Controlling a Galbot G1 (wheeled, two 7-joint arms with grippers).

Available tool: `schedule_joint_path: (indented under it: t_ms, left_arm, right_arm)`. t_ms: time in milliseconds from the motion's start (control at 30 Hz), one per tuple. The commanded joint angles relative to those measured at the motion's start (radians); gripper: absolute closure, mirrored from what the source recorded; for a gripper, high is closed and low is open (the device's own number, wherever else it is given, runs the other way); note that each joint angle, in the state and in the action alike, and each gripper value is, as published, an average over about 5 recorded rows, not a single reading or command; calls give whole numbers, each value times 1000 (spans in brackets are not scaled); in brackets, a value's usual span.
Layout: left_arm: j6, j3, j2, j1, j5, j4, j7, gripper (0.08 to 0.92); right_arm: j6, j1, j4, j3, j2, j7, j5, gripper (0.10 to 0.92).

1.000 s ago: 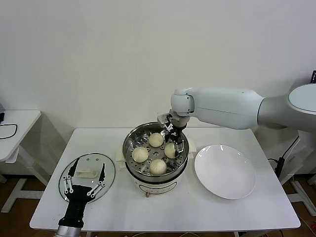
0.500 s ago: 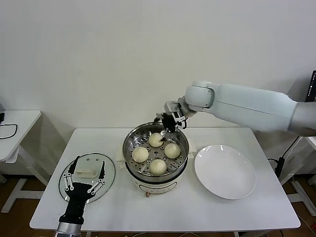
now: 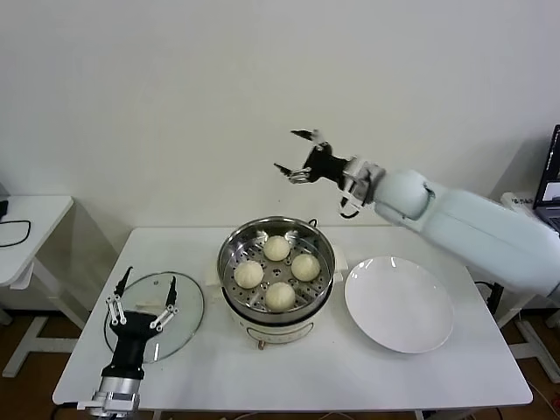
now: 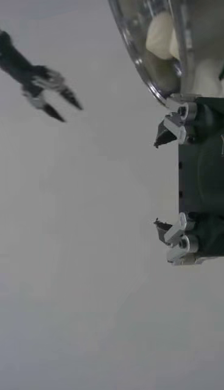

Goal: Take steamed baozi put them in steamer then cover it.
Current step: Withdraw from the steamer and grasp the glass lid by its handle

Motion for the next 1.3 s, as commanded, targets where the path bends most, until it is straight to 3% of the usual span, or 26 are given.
schedule_joint_path:
  t_ms: [33, 467, 767, 1300]
  left_arm:
    - [25, -1, 6, -57, 166, 90, -16, 177]
    - [39, -54, 31, -67, 532, 272, -48, 177]
    - [49, -77, 32, -70, 772, 395, -83, 177]
    - [110, -76, 27, -145, 925, 536, -111, 177]
  right_arm:
    - [190, -742, 30, 717, -8, 243, -116, 203]
    - [286, -1168, 29, 1127, 290, 172, -298, 203]
    - [299, -1276, 42, 1209, 362, 139, -329, 203]
    - [318, -1333, 46, 1230, 425, 110, -340, 203]
